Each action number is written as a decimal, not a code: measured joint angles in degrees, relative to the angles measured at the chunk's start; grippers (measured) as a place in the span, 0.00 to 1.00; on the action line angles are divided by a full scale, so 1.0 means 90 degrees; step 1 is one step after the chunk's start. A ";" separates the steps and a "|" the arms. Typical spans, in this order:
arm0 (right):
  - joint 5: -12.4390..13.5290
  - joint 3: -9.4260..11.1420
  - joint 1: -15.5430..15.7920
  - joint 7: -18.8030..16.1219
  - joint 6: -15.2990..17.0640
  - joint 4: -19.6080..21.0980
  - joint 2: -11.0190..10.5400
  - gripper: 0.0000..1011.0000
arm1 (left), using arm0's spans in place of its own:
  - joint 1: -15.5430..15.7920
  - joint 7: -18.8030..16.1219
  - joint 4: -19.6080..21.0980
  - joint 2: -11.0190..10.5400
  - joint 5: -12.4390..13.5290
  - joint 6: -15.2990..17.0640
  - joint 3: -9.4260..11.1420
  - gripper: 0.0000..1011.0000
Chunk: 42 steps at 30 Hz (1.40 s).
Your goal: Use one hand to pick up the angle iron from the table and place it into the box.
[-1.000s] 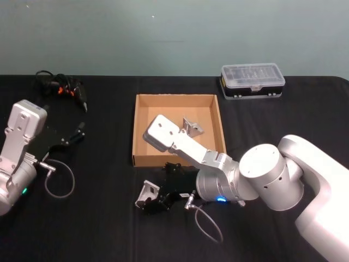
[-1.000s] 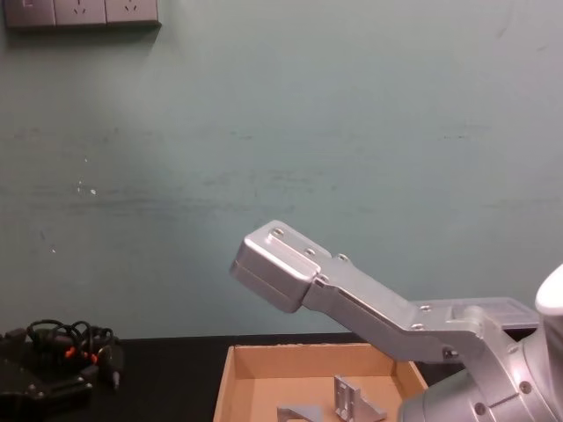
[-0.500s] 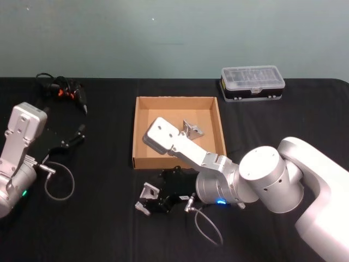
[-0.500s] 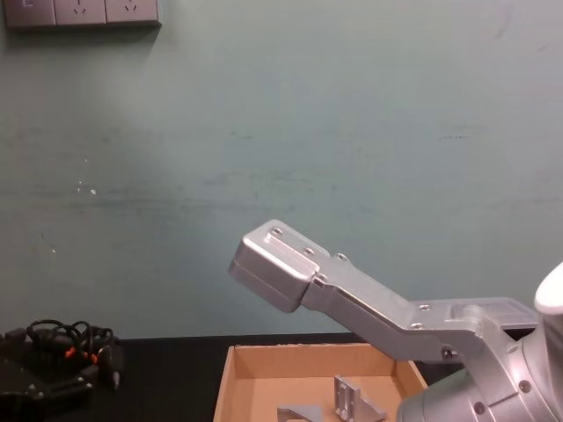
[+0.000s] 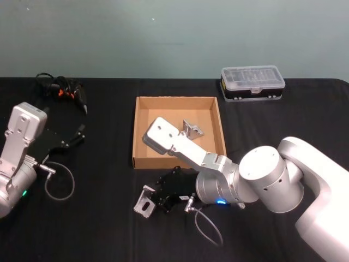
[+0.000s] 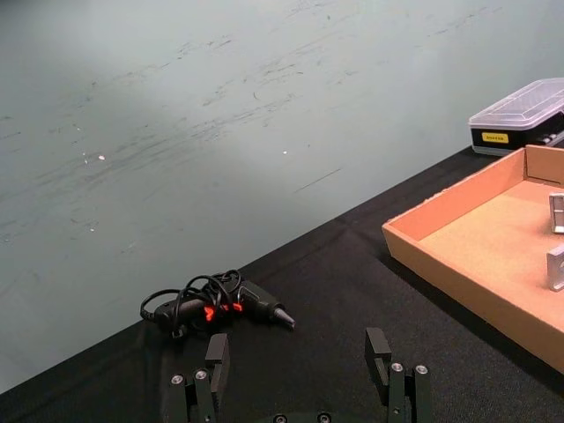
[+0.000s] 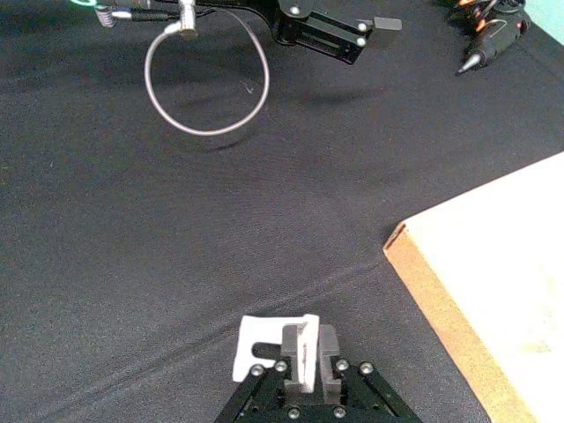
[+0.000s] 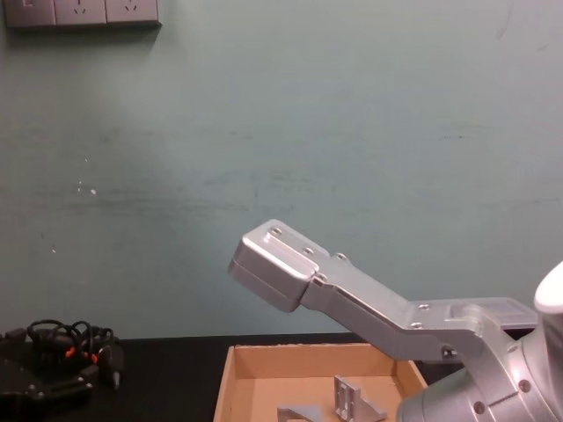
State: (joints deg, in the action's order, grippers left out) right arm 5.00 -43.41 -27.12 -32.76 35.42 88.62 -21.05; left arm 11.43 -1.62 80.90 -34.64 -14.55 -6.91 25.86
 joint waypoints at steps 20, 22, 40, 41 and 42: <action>0.0082 0.0333 0.0141 -0.0003 -0.0488 0.0211 -0.0054 0.06 | 0.0000 0.0000 0.0000 0.0000 0.0000 0.0000 0.0000 1.00; 0.0112 0.0416 0.0157 0.0007 -0.0624 0.0264 -0.0073 0.06 | 0.0000 0.0000 0.0000 0.0000 0.0000 0.0000 0.0000 1.00; 0.0143 0.1292 -0.0079 0.0733 -0.0972 -0.0046 -0.0012 0.06 | 0.0000 0.0000 0.0000 0.0000 0.0000 0.0000 0.0000 1.00; 0.0086 0.1324 -0.0128 0.0812 -0.0934 -0.0150 0.0041 0.06 | 0.0000 0.0000 0.0000 0.0000 0.0000 0.0000 0.0000 1.00; 0.0055 0.1338 -0.0151 0.0849 -0.0919 -0.0198 0.0068 0.06 | 0.0000 0.0000 0.0000 0.0000 0.0000 0.0000 0.0000 1.00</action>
State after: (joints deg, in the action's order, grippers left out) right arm 5.49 -31.36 -28.48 -25.12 27.15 86.84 -20.44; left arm 11.43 -1.62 80.90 -34.65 -14.55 -6.91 25.86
